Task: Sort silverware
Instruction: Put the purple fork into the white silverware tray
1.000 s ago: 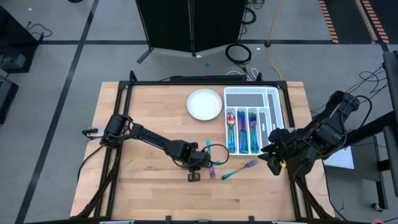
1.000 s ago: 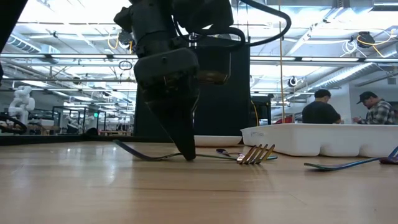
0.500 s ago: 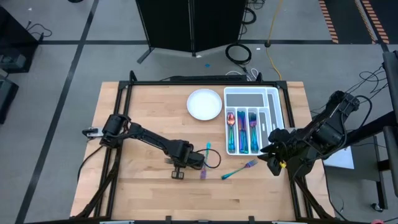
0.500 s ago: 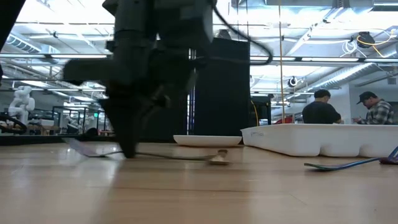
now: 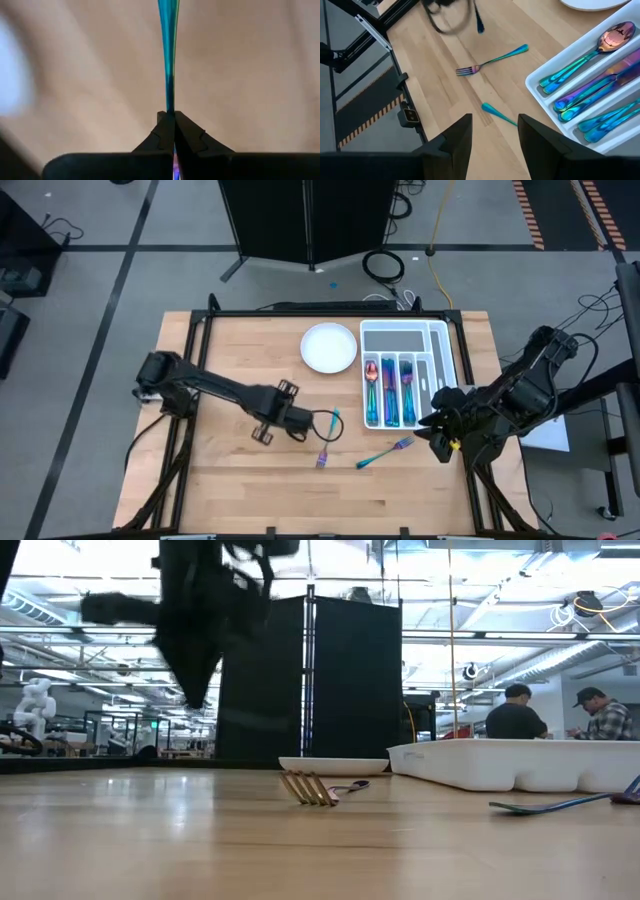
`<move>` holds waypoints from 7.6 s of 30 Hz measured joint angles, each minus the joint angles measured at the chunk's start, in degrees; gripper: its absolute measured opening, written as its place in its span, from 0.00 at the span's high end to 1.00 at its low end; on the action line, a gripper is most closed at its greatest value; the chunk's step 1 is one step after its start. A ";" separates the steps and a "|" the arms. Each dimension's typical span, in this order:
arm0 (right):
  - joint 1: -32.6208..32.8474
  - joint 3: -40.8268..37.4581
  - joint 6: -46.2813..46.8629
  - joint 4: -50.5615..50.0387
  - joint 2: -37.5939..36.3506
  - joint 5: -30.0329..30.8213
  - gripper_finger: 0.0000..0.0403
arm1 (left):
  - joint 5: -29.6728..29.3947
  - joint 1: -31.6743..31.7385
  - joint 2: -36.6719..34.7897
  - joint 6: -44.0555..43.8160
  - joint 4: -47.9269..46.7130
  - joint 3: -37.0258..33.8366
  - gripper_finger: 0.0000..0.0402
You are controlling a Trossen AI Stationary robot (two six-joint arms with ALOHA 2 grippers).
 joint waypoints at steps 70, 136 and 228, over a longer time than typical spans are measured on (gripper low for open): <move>-2.77 0.00 23.87 -14.23 -1.98 -4.62 0.63 | 23.27 20.50 44.15 90.25 57.80 49.94 0.93; -2.75 0.00 10.65 -12.21 -0.19 0.01 0.63 | 8.82 0.63 36.91 -27.68 40.94 47.15 0.43; 4.73 4.24 6.42 -18.87 -12.60 24.73 0.67 | 6.68 16.56 45.40 -100.46 64.93 49.22 1.00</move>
